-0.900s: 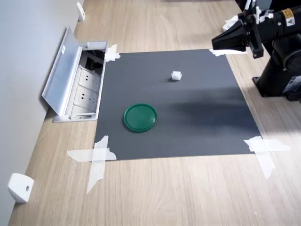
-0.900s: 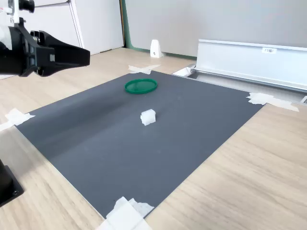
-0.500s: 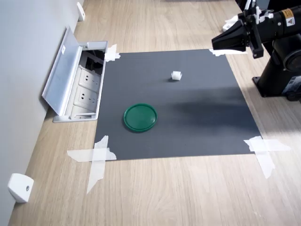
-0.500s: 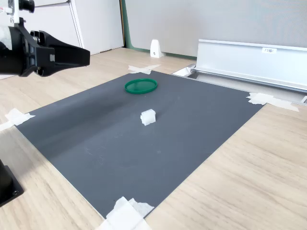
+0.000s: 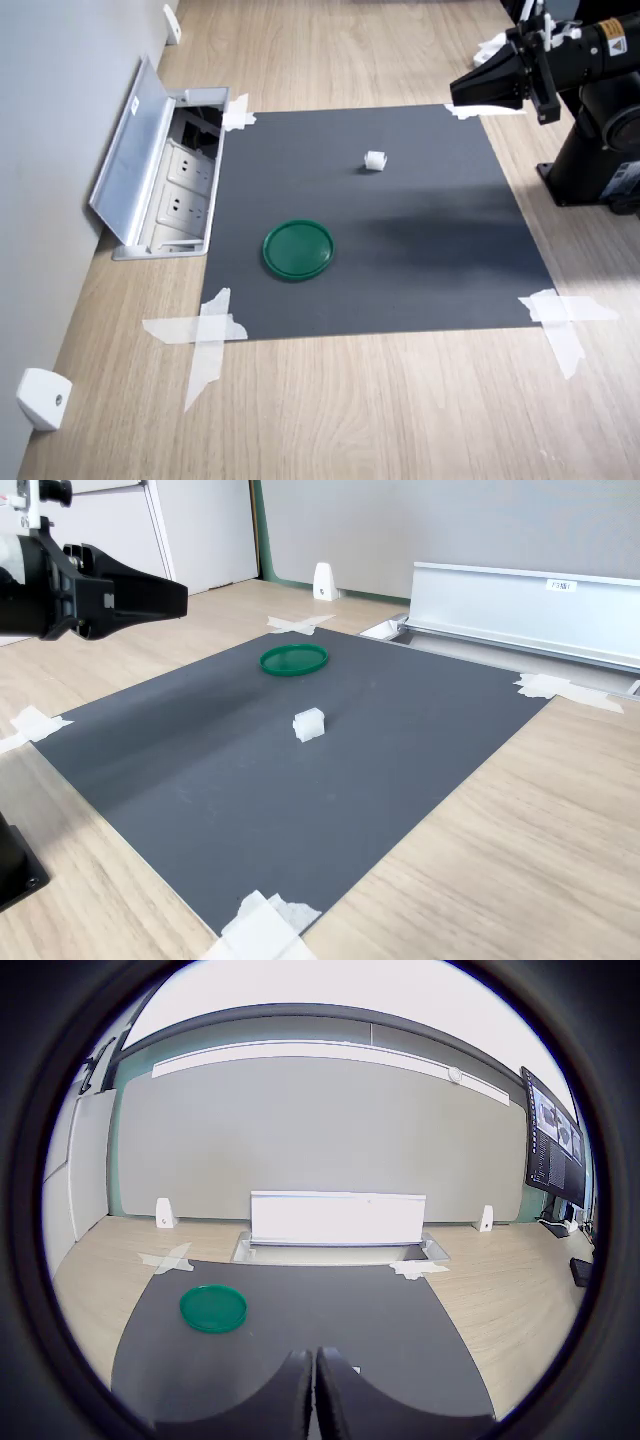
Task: Grasp a white terminal and put it on the green lid.
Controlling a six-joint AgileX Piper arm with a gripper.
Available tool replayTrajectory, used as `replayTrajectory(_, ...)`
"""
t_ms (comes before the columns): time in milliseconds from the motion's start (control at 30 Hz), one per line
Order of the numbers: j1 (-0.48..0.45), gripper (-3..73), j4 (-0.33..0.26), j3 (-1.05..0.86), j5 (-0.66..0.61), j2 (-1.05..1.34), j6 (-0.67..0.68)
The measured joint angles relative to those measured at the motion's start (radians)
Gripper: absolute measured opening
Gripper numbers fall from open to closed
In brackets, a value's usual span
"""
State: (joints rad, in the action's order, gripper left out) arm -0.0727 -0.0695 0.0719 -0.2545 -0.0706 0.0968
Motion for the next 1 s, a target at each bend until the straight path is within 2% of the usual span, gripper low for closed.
replayTrajectory(800, 0.0, -0.8, 0.0, 0.0, 0.002, 0.0, 0.0)
replayTrajectory(1000, 0.0, -0.8, 0.0, 0.067, -0.005, -0.04, 0.0)
